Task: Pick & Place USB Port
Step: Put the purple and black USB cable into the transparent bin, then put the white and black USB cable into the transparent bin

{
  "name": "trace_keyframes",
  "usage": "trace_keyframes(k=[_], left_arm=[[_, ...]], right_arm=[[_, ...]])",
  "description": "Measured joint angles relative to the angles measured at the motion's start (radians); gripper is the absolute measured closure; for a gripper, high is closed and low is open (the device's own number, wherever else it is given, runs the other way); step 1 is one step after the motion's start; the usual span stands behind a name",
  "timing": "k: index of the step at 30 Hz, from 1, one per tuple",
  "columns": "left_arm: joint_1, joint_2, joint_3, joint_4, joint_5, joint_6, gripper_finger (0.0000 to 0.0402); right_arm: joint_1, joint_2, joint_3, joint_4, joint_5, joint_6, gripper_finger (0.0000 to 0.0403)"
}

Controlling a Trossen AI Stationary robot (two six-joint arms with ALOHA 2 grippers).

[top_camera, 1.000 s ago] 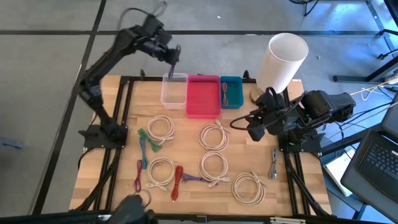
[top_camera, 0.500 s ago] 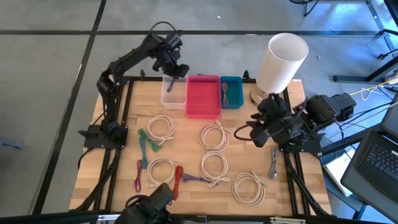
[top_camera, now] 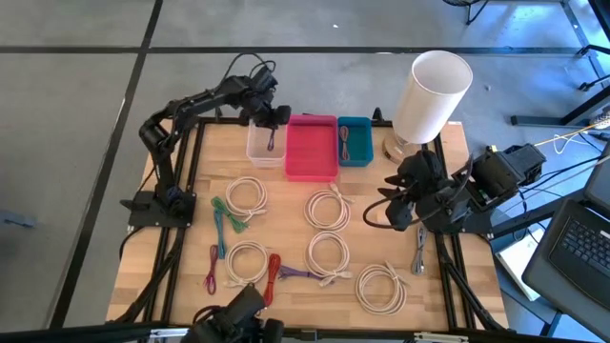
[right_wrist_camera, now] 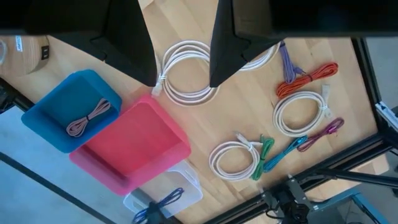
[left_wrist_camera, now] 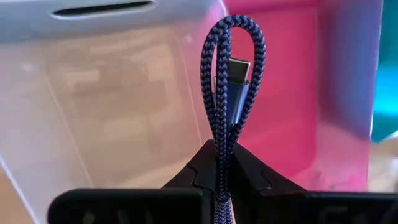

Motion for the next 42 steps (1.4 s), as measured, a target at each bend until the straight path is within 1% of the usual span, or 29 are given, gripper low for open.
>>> trace_keyframes(k=[3,6,10,14,23,26,29,34,36,39,42], left_arm=[[0.004,-0.007,-0.063,0.037,0.000,-0.013,0.0388],[0.009,-0.008,-0.113,0.070,-0.004,-0.024,0.0388],[0.018,-0.008,-0.178,0.161,-0.007,-0.066,0.0388],[0.033,-0.008,-0.232,0.251,0.011,-0.117,0.0388],[0.055,-0.001,-0.271,0.270,-0.012,-0.118,0.0386],[0.052,-0.001,-0.271,0.287,-0.019,-0.087,0.0382],[0.042,-0.001,-0.271,0.313,-0.026,-0.076,0.0363],[0.029,-0.001,-0.271,0.331,-0.048,-0.074,0.0312],[0.030,0.000,-0.271,0.332,-0.041,-0.074,0.0293],[0.046,-0.005,-0.269,0.345,0.036,-0.047,0.0271],[0.072,-0.051,-0.259,0.340,0.128,0.001,0.0260]], right_arm=[[0.000,0.000,0.000,0.000,0.004,0.000,0.0252],[0.000,0.000,0.000,0.000,0.029,0.000,0.0252],[0.000,0.000,0.000,0.000,0.031,0.000,0.0252],[0.000,0.006,0.000,0.000,0.029,0.001,0.0252],[0.000,0.016,0.000,0.000,0.016,0.000,0.0252],[0.000,0.016,0.000,0.000,0.015,0.000,0.0252],[0.000,0.016,0.000,0.000,0.015,0.001,0.0252],[0.000,0.016,0.000,0.000,0.015,0.014,0.0252],[0.000,0.016,0.000,0.000,0.014,0.020,0.0252],[0.000,0.016,0.000,0.000,0.013,0.023,0.0252],[0.000,0.016,0.000,0.000,0.012,0.023,0.0252]])
